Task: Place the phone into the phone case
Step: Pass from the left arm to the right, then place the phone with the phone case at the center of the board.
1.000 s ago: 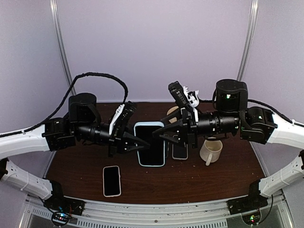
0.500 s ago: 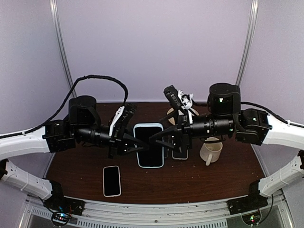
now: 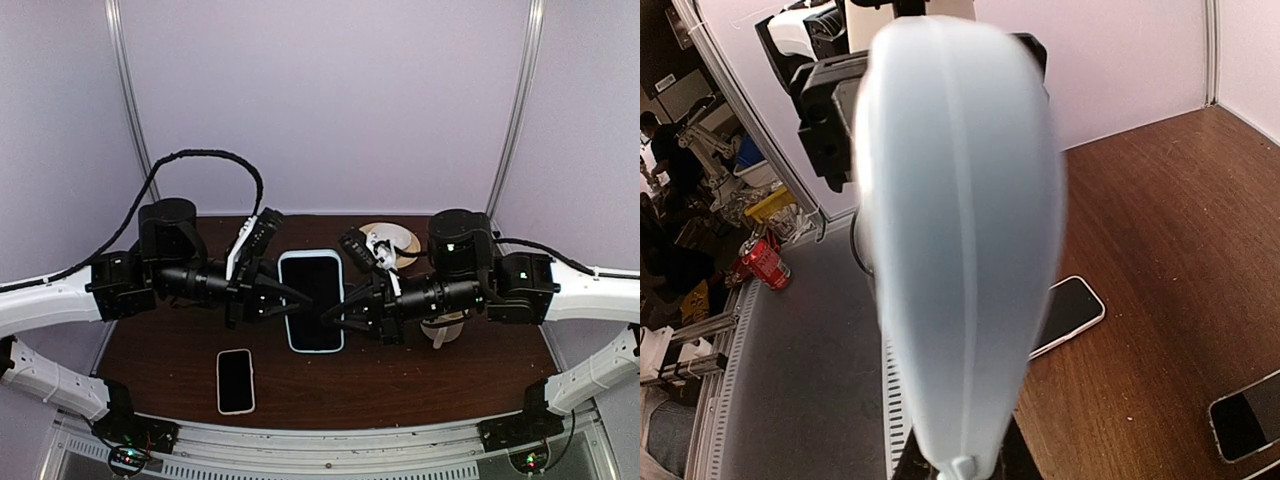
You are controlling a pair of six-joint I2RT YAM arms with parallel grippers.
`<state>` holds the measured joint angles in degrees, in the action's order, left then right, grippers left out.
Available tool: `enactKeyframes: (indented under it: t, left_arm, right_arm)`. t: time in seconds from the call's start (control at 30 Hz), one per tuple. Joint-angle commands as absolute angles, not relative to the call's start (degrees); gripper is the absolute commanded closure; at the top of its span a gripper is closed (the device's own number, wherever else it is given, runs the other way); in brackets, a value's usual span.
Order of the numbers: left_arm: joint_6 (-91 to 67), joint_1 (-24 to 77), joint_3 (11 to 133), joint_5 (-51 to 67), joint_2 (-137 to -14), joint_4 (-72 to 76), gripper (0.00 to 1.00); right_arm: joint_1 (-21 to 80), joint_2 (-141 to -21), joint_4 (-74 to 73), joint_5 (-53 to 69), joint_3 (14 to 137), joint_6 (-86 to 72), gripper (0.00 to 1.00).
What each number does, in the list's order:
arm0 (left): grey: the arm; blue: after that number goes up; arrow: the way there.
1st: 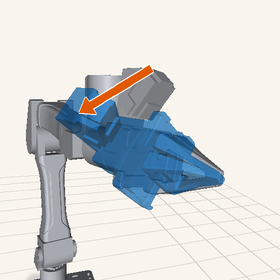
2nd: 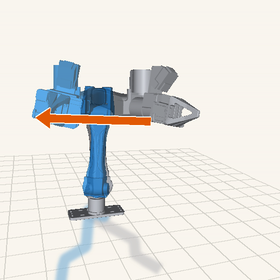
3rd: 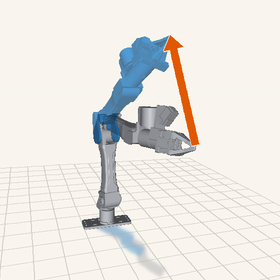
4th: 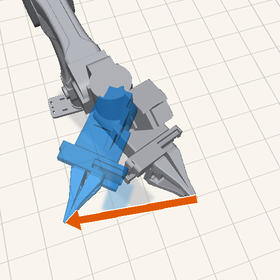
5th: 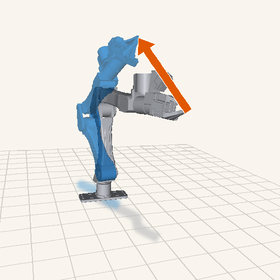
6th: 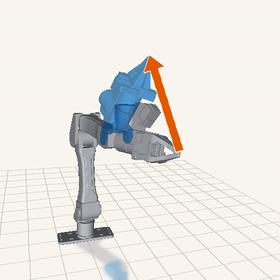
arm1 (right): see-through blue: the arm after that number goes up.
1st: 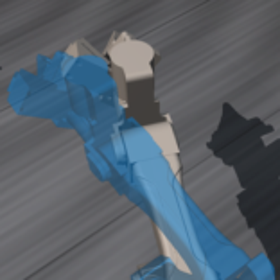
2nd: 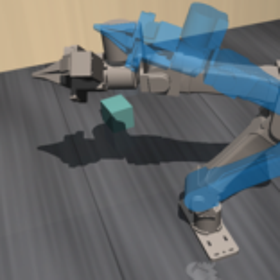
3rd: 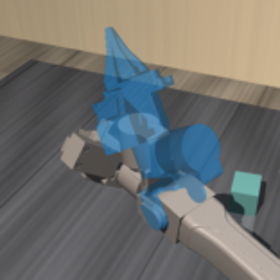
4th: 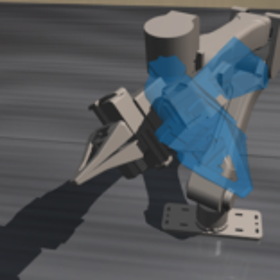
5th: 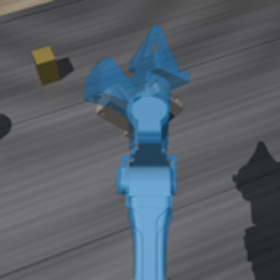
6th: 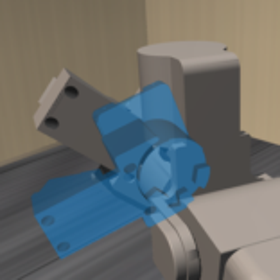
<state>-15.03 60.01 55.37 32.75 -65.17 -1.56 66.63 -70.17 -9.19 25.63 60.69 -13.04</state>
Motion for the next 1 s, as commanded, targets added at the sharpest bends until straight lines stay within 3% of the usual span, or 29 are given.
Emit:
enactKeyframes:
  t: [0.0,0.07,0.1,0.17,0.27,0.4,0.67,0.97]
  left_arm:
    - [-12.1,60.3,57.7,28.7,-63.0,2.2,0.58]
    - [-12.4,60.2,58.6,20.7,-62.5,-2.0,0.16]
    - [-12.5,60.2,59.3,14.9,-62.4,-4.8,0.04]
    - [-12.5,59.4,60.6,-2.2,-62.9,-11.2,0.02]
    - [-18.0,52.4,64.1,-12.7,-66.3,-24.6,0.02]
    - [-25.4,42.9,64.1,-8.2,-68.5,-33.4,0.02]
    - [-22.5,41.4,59.4,-8.1,-67.0,-30.9,0.03]
    - [-20.4,40.9,58.2,-8.8,-66.9,-30.4,0.03]
  right_arm:
    - [65.5,-68.5,-9.2,18.4,62.0,-19.1,1.0]
    - [63.9,-70.0,-13.8,15.4,64.4,-21.3,1.0]
    - [62.9,-71.3,-15.9,14.8,65.6,-22.5,1.0]
    - [60.9,-74.9,-20.7,11.7,68.9,-25.7,1.0]
    - [56.8,-81.9,-25.6,9.8,72.9,-32.7,1.0]
    - [53.3,-94.1,-23.5,15.5,79.5,-37.4,1.0]
    - [51.7,-118.0,-25.8,25.4,99.6,-40.0,1.0]
    - [50.4,-128.6,-18.3,35.6,102.3,-48.5,1.0]
